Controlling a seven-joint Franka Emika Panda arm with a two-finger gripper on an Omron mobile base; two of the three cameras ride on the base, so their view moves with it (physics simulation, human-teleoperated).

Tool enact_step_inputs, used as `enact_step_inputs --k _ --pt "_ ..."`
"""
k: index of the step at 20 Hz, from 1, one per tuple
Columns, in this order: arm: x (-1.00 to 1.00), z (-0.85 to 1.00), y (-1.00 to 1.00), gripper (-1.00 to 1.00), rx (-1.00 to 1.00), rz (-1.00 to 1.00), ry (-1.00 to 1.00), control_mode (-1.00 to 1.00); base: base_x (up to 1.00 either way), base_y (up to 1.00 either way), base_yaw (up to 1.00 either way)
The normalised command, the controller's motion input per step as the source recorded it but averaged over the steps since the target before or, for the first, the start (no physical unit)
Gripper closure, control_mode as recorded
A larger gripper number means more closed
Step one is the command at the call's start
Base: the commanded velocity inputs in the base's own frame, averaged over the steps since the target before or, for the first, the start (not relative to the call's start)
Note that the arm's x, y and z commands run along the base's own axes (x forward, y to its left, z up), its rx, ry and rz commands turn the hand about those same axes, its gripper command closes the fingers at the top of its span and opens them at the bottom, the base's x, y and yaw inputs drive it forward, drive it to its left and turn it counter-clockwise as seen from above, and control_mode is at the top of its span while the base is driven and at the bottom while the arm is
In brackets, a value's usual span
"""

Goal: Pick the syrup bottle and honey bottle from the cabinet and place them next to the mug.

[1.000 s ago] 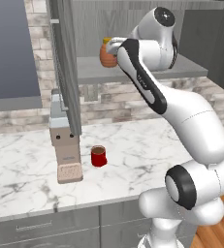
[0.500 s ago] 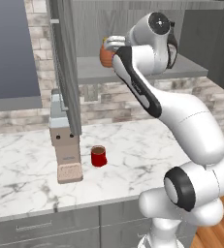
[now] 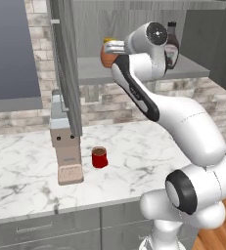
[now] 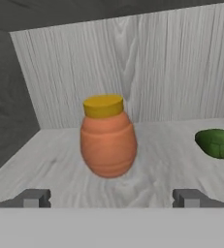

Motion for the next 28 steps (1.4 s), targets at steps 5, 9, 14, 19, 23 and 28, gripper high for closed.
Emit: enact_step_inputs --k 5,9,14,19,23,28 --pt "0.23 0.23 0.00 -1.00 -0.07 0.00 0.13 -1.00 0.00 0.00 0.00" --pt "0.16 0.08 0.01 -1.00 -0.09 0.00 0.09 -1.00 0.00 0.00 0.00" --pt "0.02 0.00 0.00 -1.00 0.00 0.02 0.00 -1.00 0.00 0.00 0.00" --pt "0.09 0.00 0.00 -1.00 0.00 0.02 0.00 -1.00 0.00 0.00 0.00" --pt "0.16 0.00 0.00 -1.00 0.00 0.00 0.01 -1.00 0.00 0.00 0.00" --pt "0.25 0.00 0.00 -1.00 0.00 0.00 0.02 -1.00 0.00 0.00 0.00"
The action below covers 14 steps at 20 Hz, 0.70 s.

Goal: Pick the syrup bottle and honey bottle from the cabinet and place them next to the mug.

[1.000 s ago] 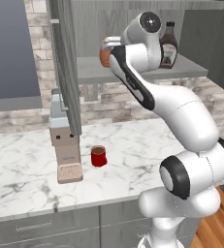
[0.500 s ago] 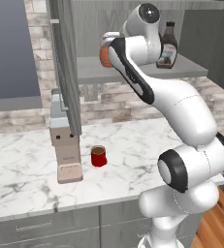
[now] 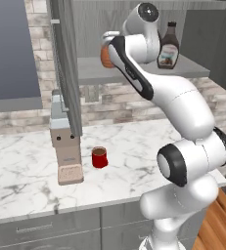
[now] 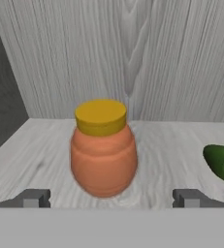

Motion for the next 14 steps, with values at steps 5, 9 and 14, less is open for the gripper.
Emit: enact_step_inputs --k 5,9,14 --pt "0.25 0.00 0.03 -1.00 0.00 0.00 0.00 -1.00 0.00 0.00 0.00" --pt "0.18 0.00 0.15 -1.00 0.00 0.00 0.00 -1.00 0.00 0.00 0.00" --pt "0.10 -0.04 0.19 -1.00 0.00 0.00 0.00 -1.00 0.00 0.00 0.00"
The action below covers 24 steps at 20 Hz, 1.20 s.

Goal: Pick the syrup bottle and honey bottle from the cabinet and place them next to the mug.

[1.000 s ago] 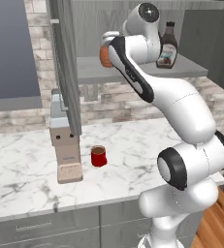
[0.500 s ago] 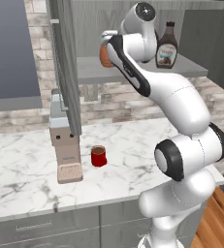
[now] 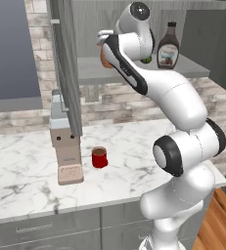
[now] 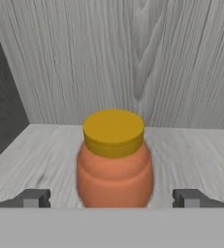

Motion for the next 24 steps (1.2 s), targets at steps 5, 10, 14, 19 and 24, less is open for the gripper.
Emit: enact_step_inputs --k 5,10,14,19,24 --pt "0.18 -0.07 0.02 -1.00 0.00 0.00 0.00 -1.00 0.00 0.00 0.00" --pt "0.15 -0.14 0.00 -1.00 0.00 0.00 0.00 -1.00 0.00 0.00 0.00" --pt "0.27 -0.07 0.00 -1.00 0.00 0.00 0.00 -1.00 0.00 0.00 0.00" --pt "0.09 0.00 0.00 -1.00 0.00 0.00 0.00 -1.00 0.00 0.00 0.00" --pt "0.12 0.00 0.00 -1.00 0.00 0.00 0.00 -1.00 0.00 0.00 0.00"
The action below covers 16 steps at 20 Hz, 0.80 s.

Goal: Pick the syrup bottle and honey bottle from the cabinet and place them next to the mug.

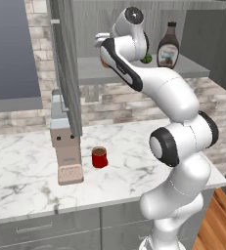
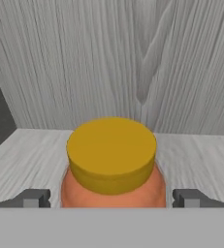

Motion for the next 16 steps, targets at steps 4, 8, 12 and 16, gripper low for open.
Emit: enact_step_inputs --k 4,8,12,16 --pt "0.17 -0.06 0.00 -1.00 0.00 0.00 0.00 -1.00 0.00 0.00 0.00" --pt "0.09 -0.02 0.00 -1.00 0.00 0.00 0.00 -1.00 0.00 0.00 0.00" --pt "0.00 0.00 0.00 -1.00 0.00 0.00 0.00 -1.00 0.00 0.00 0.00" --pt "0.01 -0.01 0.00 -1.00 0.00 0.00 0.00 -1.00 0.00 0.00 0.00"
